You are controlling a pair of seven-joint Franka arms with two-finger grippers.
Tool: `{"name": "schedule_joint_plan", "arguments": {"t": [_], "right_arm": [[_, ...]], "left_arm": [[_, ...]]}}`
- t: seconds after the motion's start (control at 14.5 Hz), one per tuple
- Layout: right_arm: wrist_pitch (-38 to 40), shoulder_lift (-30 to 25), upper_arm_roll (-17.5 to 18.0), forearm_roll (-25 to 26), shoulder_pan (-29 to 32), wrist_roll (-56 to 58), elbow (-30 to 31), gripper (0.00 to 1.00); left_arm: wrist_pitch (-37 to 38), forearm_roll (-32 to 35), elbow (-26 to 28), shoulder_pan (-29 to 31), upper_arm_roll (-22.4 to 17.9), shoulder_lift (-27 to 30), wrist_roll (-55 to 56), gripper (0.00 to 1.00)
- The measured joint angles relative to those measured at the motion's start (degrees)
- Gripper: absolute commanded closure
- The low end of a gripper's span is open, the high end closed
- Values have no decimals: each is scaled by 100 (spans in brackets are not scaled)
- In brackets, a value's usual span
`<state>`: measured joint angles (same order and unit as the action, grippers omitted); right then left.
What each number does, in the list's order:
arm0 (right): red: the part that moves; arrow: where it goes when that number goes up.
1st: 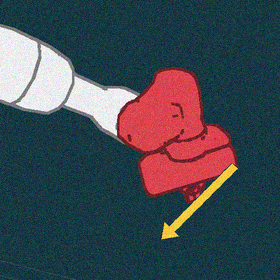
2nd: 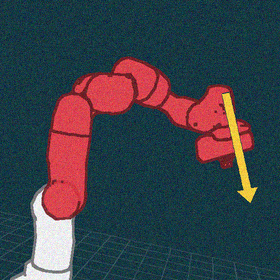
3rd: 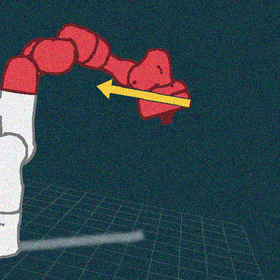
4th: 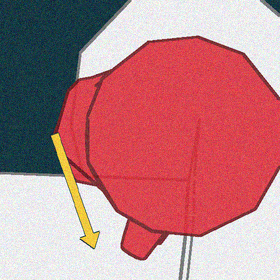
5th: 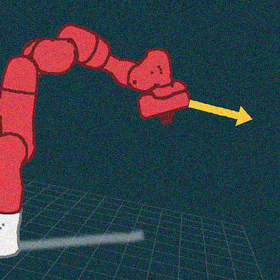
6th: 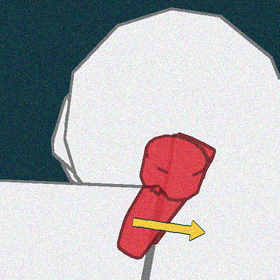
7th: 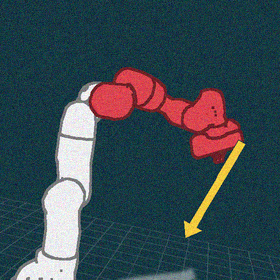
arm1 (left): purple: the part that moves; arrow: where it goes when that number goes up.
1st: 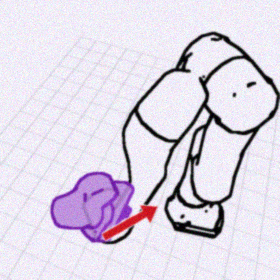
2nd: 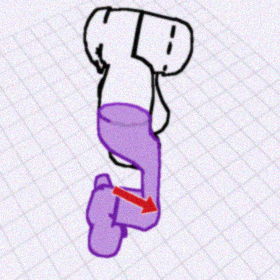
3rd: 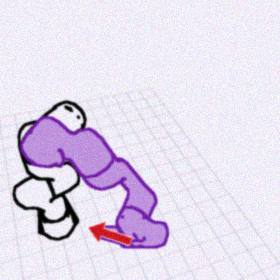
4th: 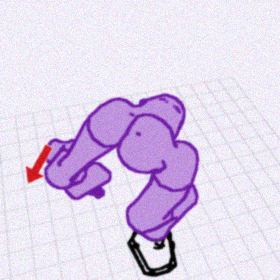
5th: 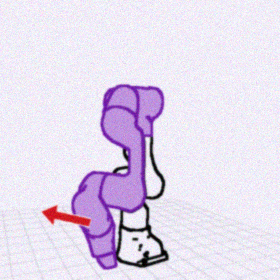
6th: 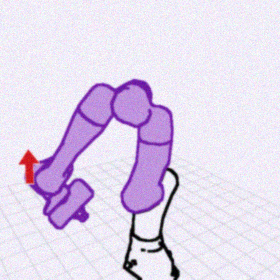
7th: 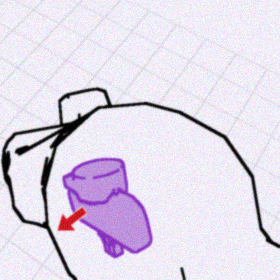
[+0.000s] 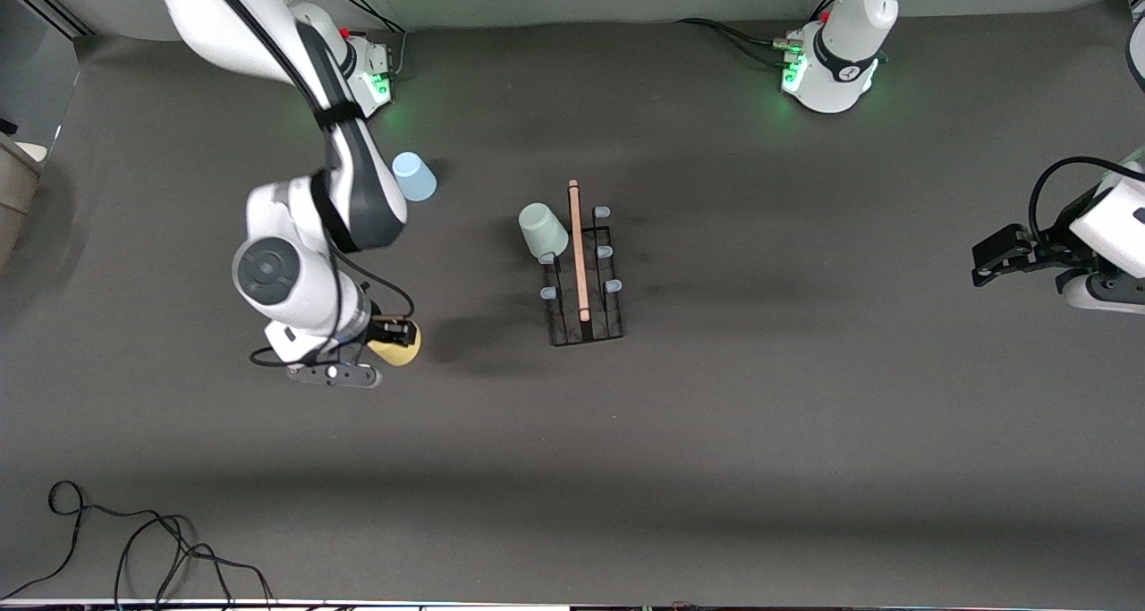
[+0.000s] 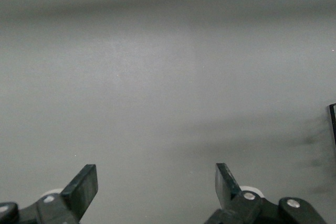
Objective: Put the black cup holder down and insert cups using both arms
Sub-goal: 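Carry the yellow cup to the rack with the right gripper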
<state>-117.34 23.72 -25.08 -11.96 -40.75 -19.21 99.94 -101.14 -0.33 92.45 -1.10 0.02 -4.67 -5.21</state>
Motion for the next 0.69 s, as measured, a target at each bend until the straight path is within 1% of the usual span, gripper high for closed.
{"name": "schedule_joint_plan", "arguments": {"t": [0.14,0.34,0.55,0.69], "right_arm": [[332,-150,31,-51,-123,-515,-292,100],[391,-140,85,-368,-611,-1566,-681,100],[383,52,103,-427,-1121,-2546,-1015,100],[379,254,109,-431,-1305,-2934,-1211,100]], "left_arm": [[0,0,0,0,0,0,0,0],[0,-2,1,1,-3,0,1,0],[0,-6,1,1,-2,-2,2,0],[-21,-7,1,1,-3,-5,5,0]]}}
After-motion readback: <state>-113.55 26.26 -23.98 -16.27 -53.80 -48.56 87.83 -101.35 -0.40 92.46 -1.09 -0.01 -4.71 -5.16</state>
